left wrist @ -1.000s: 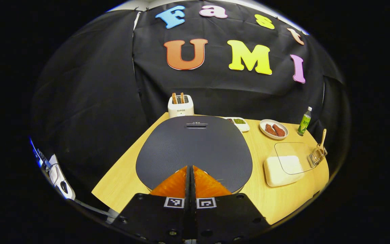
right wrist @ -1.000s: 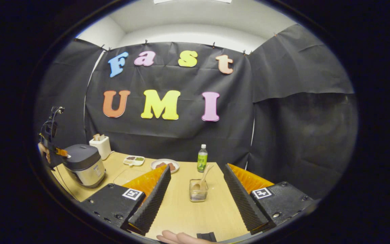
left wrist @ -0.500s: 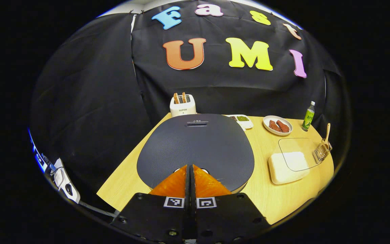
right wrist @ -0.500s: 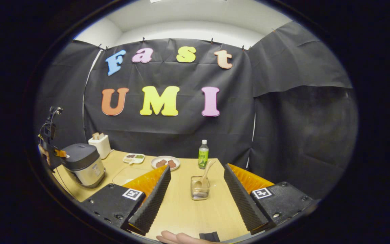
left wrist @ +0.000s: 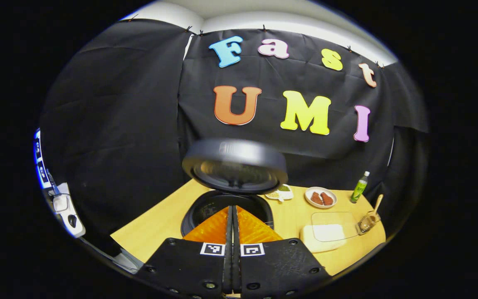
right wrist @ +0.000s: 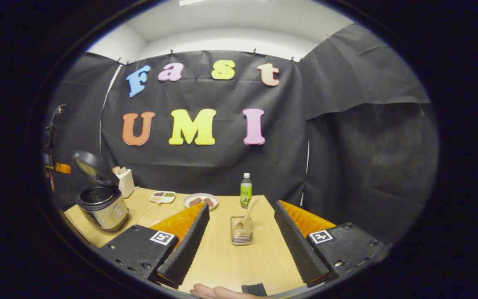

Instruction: Close the left gripper, press the button to open the rice cooker; take a wooden spoon from the chopstick holder with the right hand, scoop a spoonful of rice and pour it into the rice cooker, then put the wooden spoon back into the chopstick holder.

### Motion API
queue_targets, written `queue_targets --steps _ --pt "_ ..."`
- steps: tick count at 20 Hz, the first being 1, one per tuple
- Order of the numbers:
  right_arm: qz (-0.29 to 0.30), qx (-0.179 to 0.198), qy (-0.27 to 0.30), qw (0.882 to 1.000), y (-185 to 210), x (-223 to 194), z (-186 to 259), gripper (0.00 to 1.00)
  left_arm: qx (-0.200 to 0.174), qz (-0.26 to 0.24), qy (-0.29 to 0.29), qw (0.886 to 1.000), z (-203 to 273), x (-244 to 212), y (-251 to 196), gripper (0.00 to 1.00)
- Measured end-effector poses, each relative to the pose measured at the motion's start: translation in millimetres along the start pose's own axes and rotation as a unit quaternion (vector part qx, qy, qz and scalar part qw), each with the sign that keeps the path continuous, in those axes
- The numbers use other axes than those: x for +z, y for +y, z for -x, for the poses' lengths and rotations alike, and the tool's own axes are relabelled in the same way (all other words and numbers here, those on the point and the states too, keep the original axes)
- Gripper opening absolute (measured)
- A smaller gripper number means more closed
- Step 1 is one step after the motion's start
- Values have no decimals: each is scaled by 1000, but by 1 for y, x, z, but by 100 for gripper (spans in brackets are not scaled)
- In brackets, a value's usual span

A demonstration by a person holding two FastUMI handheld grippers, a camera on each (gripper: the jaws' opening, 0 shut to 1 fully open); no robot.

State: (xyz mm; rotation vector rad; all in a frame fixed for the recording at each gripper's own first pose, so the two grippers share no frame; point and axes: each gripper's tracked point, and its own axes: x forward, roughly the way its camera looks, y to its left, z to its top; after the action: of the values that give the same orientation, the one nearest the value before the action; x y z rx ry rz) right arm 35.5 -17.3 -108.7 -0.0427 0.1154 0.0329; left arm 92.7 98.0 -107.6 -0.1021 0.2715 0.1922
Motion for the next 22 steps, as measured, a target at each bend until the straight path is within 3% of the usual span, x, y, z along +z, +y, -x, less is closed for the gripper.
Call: queue_targets --steps 5,7,9,12,14,15,16,19,22 --pt "-14 2 12 1000 -2 -8 -6 100 -13 -19 -52 998 34 10 -17 0" --pt "-19 4 11 1000 -3 -10 -11 100 -4 -31 -77 997 46 14 -18 24" --pt "-23 9 3 1000 -3 -8 -19 100 5 -40 -88 995 58 15 -20 33" --pt "-36 10 -2 999 -8 -11 -35 100 -15 -30 -109 993 77 18 -41 89" --pt "-44 3 -2 999 -14 -15 -51 100 -6 -44 -123 991 87 15 -39 89" --pt "-47 -1 -1 999 -18 -17 -58 100 -1 -54 -129 990 93 14 -39 96" --pt "-49 -5 -1 999 -22 -20 -67 100 1 -60 -135 989 97 12 -42 96" --pt "-47 -21 8 999 -33 -28 -98 100 -8 -61 -147 987 110 5 -55 96" --pt "-43 -15 20 999 -31 -38 -128 100 -26 -67 -149 986 117 -7 -69 96"
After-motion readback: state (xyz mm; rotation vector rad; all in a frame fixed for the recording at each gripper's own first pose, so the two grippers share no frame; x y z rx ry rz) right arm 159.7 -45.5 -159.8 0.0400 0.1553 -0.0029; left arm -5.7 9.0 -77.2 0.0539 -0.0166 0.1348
